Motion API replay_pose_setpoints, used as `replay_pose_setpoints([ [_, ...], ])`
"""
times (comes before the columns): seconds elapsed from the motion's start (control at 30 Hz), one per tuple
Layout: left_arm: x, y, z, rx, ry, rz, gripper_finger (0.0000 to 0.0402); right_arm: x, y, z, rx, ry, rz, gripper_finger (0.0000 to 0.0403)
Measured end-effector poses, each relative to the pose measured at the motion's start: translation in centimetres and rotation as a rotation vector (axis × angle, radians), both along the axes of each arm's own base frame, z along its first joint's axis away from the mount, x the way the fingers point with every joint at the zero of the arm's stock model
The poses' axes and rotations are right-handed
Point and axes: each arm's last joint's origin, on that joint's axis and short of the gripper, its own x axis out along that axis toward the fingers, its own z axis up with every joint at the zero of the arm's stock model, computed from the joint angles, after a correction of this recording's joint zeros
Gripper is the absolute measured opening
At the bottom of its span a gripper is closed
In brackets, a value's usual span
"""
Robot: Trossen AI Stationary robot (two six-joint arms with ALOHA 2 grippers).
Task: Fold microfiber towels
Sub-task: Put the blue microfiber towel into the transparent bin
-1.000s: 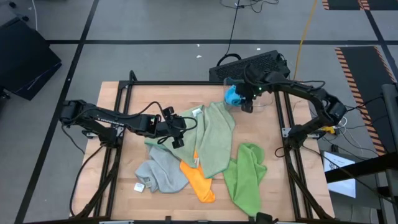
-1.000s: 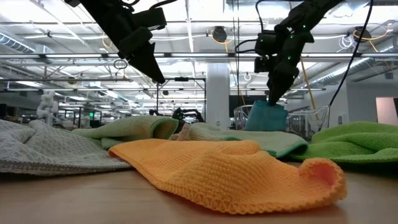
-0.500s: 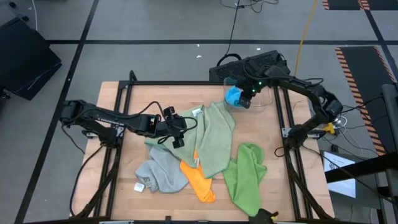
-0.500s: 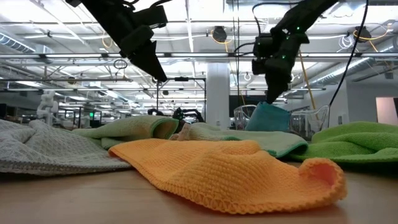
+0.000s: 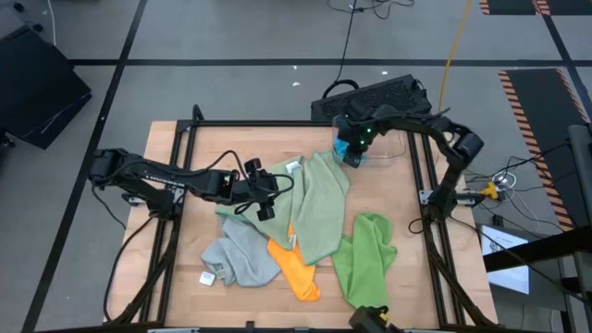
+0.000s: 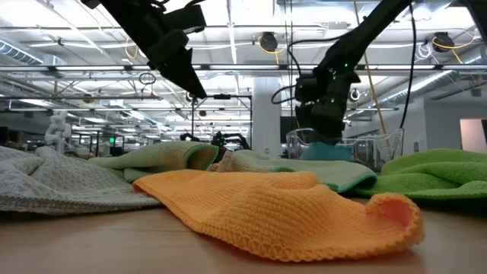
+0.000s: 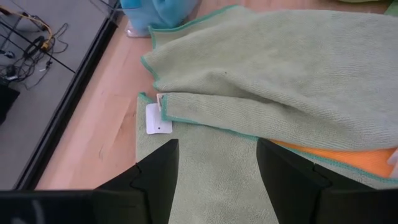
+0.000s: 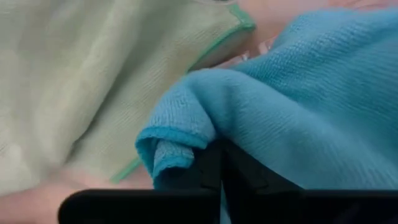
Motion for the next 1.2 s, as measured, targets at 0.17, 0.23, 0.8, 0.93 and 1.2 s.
replay_pose_setpoints([
  [0.17,0.0,0.0,0.0,0.005,0.003,-0.006,0.0218,0.4,-0.2,-1.1,0.009,0.01,0.001,0.0001],
  [0.23,0.0,0.0,0.0,0.005,0.002,-0.006,0.0218,0.4,-0.2,-0.9,-0.001,0.006,0.007,0.0001],
  [0.8,0.0,0.1,0.0,0.008,0.001,-0.005,0.0218,-1.8,1.7,6.6,-0.297,0.022,-0.131,0.0],
  [0.93,0.2,0.2,0.1,0.015,-0.013,-0.012,0.0218,-0.9,0.8,6.1,-0.342,-0.035,-0.17,0.0],
  [1.2,0.2,0.1,0.1,0.007,-0.012,-0.02,0.0218,0.6,-0.2,0.8,-0.206,0.074,-0.143,0.0],
])
